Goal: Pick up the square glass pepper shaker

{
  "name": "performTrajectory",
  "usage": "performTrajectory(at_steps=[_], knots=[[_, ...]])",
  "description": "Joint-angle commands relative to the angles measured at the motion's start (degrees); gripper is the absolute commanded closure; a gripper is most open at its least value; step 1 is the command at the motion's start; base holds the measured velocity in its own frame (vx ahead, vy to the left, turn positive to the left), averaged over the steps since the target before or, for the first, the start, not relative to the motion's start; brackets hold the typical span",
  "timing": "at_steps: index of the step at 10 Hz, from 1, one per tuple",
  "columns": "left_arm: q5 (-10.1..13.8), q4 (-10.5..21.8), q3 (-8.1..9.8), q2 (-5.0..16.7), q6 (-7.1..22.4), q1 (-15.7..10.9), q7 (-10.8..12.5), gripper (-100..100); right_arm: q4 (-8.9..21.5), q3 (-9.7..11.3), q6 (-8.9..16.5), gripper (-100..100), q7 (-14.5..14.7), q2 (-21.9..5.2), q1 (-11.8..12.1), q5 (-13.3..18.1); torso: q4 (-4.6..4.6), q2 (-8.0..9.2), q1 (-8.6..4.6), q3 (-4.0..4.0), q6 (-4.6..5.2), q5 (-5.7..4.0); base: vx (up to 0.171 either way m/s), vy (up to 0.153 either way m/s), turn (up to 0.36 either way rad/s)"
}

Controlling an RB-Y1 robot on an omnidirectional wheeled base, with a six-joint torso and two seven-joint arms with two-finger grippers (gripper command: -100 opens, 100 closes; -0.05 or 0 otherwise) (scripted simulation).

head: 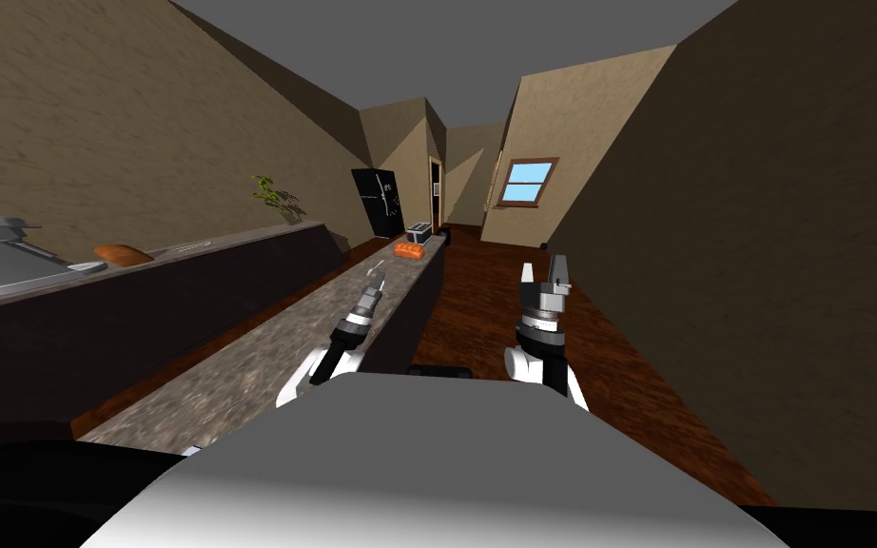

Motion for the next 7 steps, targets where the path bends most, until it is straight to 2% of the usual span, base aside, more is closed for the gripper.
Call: performTrajectory(at_steps=[1,2,4,5,7], knots=[[-1.16,2.55,-0.33,2.47,0.45,0.19,0.42,-100,0.00,0.00,0.00,0,0.00,0.00,0.00,0.00,0.00,0.00,0.00,0.00,0.00,0.00,-0.034,0.012,-0.039],[-1.16,2.55,-0.33,2.47,0.45,0.19,0.42,-100,0.00,0.00,0.00,0,0.00,0.00,0.00,0.00,0.00,-0.02,0.00,-0.01,0.00,0.00,-0.020,0.008,-0.016],[-2.45,5.53,-0.47,5.85,1.36,0.26,0.96,-100,0.00,0.00,0.00,0,0.00,0.00,0.00,0.00,-0.02,-0.09,-0.02,-0.05,0.00,0.00,-0.017,0.006,-0.041],[-2.45,5.53,-0.47,5.85,1.36,0.26,0.96,-100,0.00,0.00,0.00,0,0.00,0.00,0.00,0.00,-0.02,-0.08,-0.01,-0.05,0.00,0.00,-0.015,0.008,-0.021],[-3.68,8.58,-0.57,9.24,2.24,0.32,1.31,-100,0.00,0.00,0.00,0,0.00,0.00,0.00,0.00,-0.02,-0.11,-0.02,-0.06,0.01,0.00,-0.014,0.008,-0.055]])
